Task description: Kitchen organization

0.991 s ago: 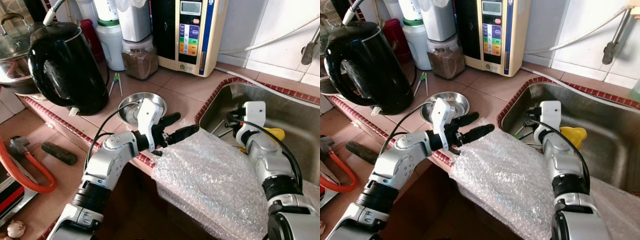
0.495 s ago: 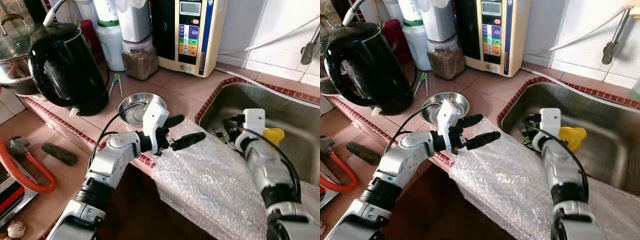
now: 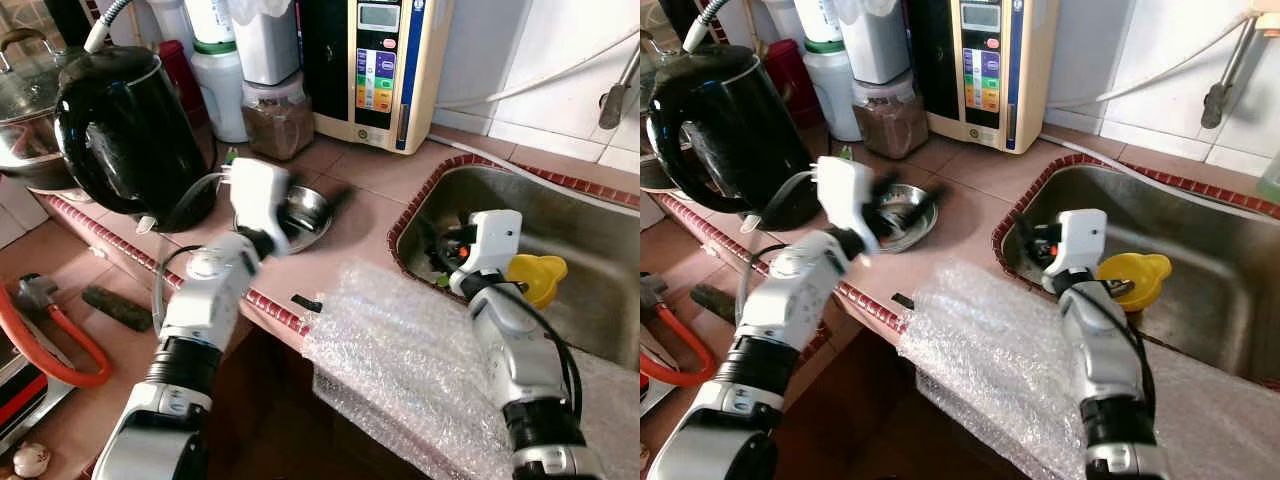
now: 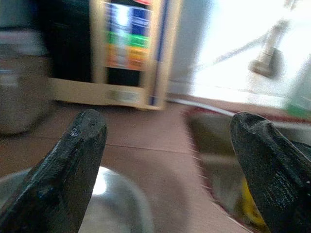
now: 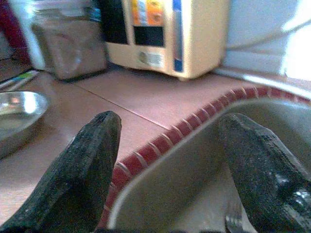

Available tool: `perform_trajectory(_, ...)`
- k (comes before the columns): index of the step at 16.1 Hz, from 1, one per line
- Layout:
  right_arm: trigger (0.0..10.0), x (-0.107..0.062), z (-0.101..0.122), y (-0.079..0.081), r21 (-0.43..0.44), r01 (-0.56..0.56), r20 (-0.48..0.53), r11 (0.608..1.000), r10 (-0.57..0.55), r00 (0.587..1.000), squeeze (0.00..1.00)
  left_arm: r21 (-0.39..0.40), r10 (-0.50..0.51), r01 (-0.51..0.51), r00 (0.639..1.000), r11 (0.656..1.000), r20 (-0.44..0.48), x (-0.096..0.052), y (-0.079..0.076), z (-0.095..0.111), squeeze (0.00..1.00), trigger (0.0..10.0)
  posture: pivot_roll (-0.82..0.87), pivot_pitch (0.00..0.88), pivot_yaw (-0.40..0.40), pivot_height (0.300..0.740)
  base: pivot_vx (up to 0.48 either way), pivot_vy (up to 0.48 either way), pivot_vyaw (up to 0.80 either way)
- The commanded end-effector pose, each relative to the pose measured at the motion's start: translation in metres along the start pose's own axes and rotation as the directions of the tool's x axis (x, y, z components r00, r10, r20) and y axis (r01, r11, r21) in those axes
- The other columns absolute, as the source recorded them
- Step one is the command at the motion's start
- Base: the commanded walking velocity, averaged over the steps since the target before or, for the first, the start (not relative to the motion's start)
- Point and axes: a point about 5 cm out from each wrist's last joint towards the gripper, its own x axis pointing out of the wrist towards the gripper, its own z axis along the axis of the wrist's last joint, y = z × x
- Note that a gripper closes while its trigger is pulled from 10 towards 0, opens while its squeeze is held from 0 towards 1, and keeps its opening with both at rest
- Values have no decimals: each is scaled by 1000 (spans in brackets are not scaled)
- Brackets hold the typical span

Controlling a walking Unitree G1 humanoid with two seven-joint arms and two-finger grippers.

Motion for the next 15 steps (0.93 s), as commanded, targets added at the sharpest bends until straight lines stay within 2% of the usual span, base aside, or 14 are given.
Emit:
perform_trajectory(1, 10000, 0, 9, 9, -19, -40, 43, 999, 40, 998, 1000, 4, 82, -82, 996, 997, 24, 0, 9, 5, 1000, 10000, -78, 12, 75, 740, 0, 0, 0)
perform_trajectory(3, 10000, -4, 19, 19, -14, -87, 92, 996, 88, 992, 1000, 49, 228, -227, 974, 973, -6, -6, 29, -2, 1000, 10000, -84, 11, 72, 740, 0, 0, 0)
perform_trajectory(4, 10000, -7, 26, 26, -10, -139, 127, 990, 139, 982, 1000, 21, 317, -316, 949, 948, -7, -12, 42, -4, 1000, 10000, -87, 12, 70, 740, 0, 0, 0)
perform_trajectory(6, 10000, -11, 31, 32, -94, -160, 144, 983, 172, 974, 1000, 58, 410, -408, 912, 911, -32, -20, 57, -8, 1000, 10000, -99, 17, 66, 740, 0, 0, 0)
perform_trajectory(9, 10000, -14, 33, 35, -99, -168, 144, 981, 181, 973, 1000, 83, 491, -487, 871, 869, -26, -26, 68, -8, 1000, 10000, -108, 24, 68, 740, 0, 0, 0)
perform_trajectory(10, 10000, -15, 35, 36, -125, -167, 145, 978, 185, 972, 1000, 114, 522, -514, 851, 850, -56, -28, 73, -11, 1000, 10000, -110, 26, 69, 740, 0, 0, 0)
perform_trajectory(11, 10000, -17, 46, 42, -176, -195, 174, 965, 226, 959, 1000, 126, 547, -536, 833, 835, -77, -29, 77, -13, 1000, 10000, -117, 32, 71, 740, 0, 0, 0)
perform_trajectory(12, 10000, -17, 52, 47, -199, -211, 189, 957, 248, 950, 1000, 121, 552, -541, 828, 832, -96, -29, 78, -16, 1000, 10000, -121, 32, 75, 740, 0, 0, 0)
perform_trajectory(13, 10000, -18, 55, 51, -199, -230, 196, 953, 268, 943, 1000, 114, 558, -546, 820, 830, -129, -29, 79, -20, 0, 10000, -122, 34, 78, 740, 0, 0, 0)
perform_trajectory(14, 10000, -18, 58, 56, -191, -250, 199, 949, 287, 937, 1000, 108, 564, -553, 811, 826, -156, -29, 80, -23, 0, 10000, -121, 33, 79, 740, 0, 0, 0)
perform_trajectory(15, 10000, -19, 61, 64, -169, -291, 200, 941, 322, 925, 0, 78, 539, -536, 816, 841, -210, -27, 77, -30, 0, 10000, -122, 34, 82, 740, 0, 0, 0)
